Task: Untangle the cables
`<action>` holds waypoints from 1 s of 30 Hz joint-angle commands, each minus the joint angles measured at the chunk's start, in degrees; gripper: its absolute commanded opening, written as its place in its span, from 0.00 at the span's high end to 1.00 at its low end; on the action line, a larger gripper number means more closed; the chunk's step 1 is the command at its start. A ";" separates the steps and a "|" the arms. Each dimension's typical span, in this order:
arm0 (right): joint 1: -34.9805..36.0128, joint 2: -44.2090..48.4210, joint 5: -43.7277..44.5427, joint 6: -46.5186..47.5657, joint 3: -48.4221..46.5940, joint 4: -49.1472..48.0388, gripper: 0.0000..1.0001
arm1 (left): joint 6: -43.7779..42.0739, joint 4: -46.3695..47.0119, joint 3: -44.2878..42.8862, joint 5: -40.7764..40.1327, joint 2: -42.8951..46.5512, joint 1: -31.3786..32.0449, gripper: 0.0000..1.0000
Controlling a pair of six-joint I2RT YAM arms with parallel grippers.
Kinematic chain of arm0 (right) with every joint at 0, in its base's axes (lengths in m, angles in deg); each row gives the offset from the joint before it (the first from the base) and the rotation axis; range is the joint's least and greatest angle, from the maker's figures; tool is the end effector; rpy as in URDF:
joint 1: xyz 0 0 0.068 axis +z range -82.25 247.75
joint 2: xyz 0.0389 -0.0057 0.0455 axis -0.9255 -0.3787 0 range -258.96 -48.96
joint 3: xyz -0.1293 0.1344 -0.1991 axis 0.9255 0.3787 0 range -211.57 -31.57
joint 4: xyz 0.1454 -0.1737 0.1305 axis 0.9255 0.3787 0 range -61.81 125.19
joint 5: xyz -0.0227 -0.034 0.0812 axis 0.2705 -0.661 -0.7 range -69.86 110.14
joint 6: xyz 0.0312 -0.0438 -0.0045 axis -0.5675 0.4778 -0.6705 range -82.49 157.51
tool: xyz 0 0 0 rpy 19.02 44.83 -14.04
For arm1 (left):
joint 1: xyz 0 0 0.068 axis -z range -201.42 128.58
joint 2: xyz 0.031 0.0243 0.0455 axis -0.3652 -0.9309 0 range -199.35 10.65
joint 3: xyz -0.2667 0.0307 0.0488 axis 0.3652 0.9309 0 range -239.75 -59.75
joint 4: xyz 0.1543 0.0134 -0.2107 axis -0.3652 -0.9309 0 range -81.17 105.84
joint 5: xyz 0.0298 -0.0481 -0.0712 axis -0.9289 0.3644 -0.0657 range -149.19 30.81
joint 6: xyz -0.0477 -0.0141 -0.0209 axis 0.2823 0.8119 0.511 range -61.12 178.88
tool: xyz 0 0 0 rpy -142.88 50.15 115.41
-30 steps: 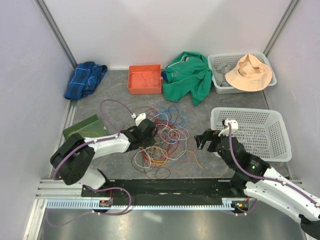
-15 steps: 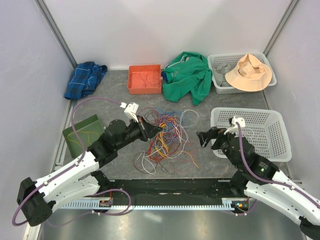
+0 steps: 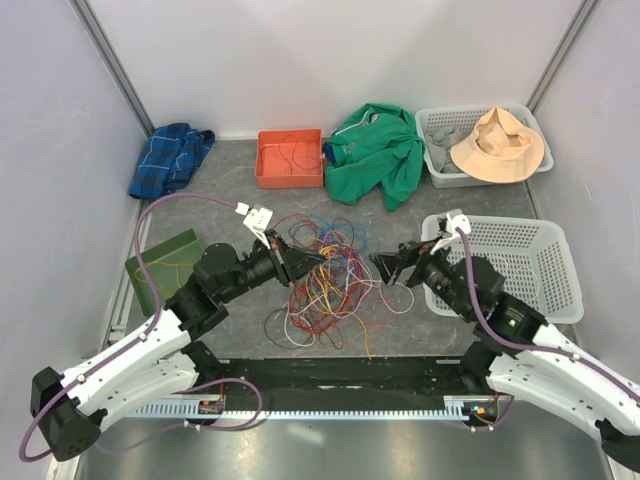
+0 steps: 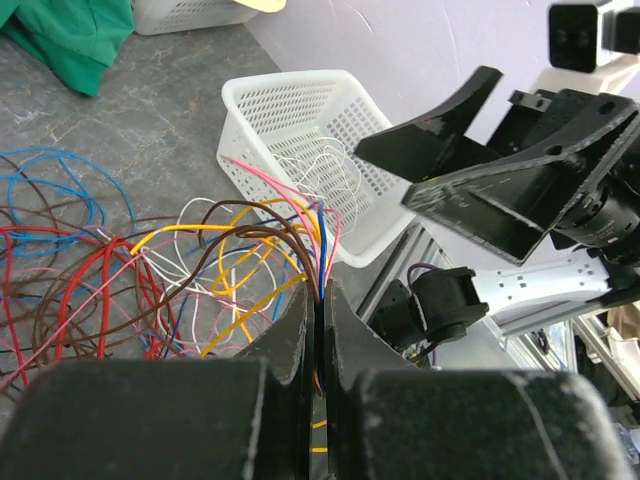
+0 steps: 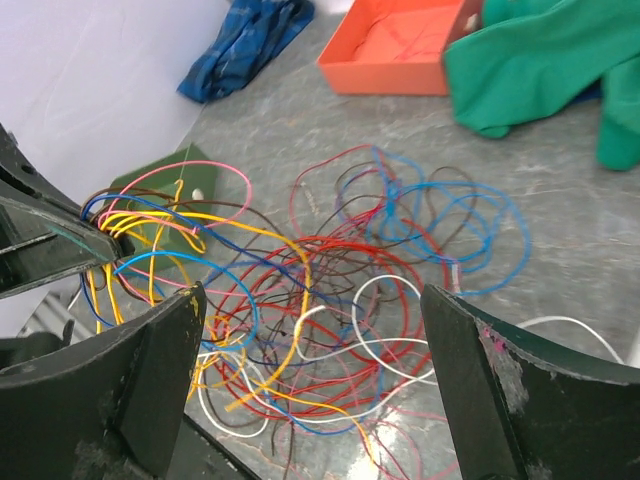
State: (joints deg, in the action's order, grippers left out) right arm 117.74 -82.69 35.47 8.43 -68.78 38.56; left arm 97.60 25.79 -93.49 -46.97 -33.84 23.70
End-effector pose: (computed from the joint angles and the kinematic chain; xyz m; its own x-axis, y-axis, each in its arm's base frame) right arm 0.1029 0.1080 0.3219 -0.3445 0.3186 -0.8831 -0.4606 0.7623 0.4547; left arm 0.1305 -0.1416 0.3103 -0.5342 -0.3299 -0.7783 0.6509 0.4270 -0.6277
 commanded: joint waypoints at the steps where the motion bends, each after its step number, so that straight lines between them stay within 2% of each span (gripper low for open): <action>1: 0.01 -5.63 -5.66 -0.27 -1.37 -9.92 0.05 | -5.30 2.44 -2.12 0.08 1.33 0.05 0.98; 5: 0.01 -8.54 -5.58 -0.10 -2.60 -13.00 0.05 | -11.81 -3.09 -11.67 -5.01 4.49 0.05 0.98; 9: 0.01 -7.58 -4.96 -0.45 -1.90 -14.06 0.05 | -15.25 -4.85 -17.67 -5.38 4.06 -0.04 0.98; 19: 0.01 -5.20 -4.79 0.60 -3.22 -13.18 0.06 | -13.41 -2.92 -11.53 -5.64 3.09 0.05 0.98; 30: 0.01 -4.06 -2.50 1.57 -2.69 -13.10 0.08 | -12.62 -4.60 -11.27 -5.29 2.83 -0.04 0.98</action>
State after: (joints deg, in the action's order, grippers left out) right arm 117.74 -87.22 31.73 8.89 -69.68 27.32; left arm 86.19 19.76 -103.98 -51.69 -31.42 23.70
